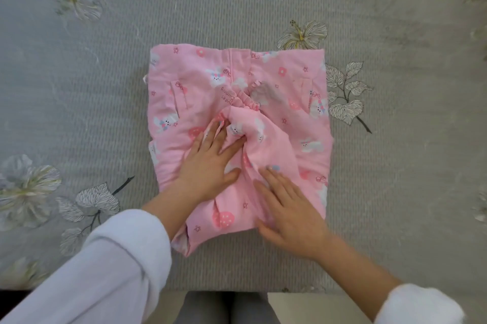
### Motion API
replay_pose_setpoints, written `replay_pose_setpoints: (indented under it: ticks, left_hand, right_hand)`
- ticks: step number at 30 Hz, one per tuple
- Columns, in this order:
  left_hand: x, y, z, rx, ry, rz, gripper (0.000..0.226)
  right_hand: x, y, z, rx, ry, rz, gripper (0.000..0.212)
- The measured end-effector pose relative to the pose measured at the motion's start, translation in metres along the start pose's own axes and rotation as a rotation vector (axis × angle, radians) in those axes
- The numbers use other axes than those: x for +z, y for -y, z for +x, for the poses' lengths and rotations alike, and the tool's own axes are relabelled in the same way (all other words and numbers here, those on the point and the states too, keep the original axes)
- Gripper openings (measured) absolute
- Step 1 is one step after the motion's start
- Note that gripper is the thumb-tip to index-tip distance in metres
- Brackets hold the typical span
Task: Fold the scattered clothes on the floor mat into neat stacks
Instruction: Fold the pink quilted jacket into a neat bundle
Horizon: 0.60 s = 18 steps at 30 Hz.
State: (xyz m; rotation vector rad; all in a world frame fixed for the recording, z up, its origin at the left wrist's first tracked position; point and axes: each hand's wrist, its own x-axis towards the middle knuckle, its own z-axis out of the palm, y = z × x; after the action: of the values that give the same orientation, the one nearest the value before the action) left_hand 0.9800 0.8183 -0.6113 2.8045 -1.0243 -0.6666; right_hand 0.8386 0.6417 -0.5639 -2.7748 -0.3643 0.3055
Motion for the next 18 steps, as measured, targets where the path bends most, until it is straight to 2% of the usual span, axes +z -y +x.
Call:
replay_pose_setpoints:
  ticks: [3, 5, 9, 13, 15, 16, 18]
  left_hand:
    - [-0.001, -0.002, 0.011, -0.021, 0.062, -0.042, 0.071]
    - [-0.004, 0.000, 0.014, -0.023, 0.090, -0.072, 0.070]
    - [-0.017, 0.003, 0.019, -0.005, 0.171, -0.149, 0.063]
    - [-0.043, 0.013, 0.019, 0.087, 0.364, -0.341, 0.046]
    - [-0.053, 0.020, 0.011, 0.080, 0.542, -0.513, 0.039]
    - [-0.058, 0.022, 0.005, 0.007, 0.630, -0.677, 0.036]
    - [-0.063, 0.023, -0.008, -0.164, 0.767, -1.146, 0.039]
  right_hand:
    - [0.015, 0.000, -0.014, -0.014, 0.230, -0.143, 0.090]
    - [0.018, 0.001, -0.007, 0.031, 0.232, -0.163, 0.090]
    - [0.006, -0.002, 0.016, 0.098, 0.250, -0.131, 0.067]
    - [-0.037, -0.016, 0.031, 0.196, 0.389, 0.247, 0.038]
    - [-0.062, -0.025, 0.036, 0.216, 0.458, 0.362, 0.015]
    - [-0.072, -0.029, 0.038, 0.219, 0.512, 0.414, 0.005]
    - [-0.090, -0.035, 0.042, 0.227, 0.643, 0.537, 0.012]
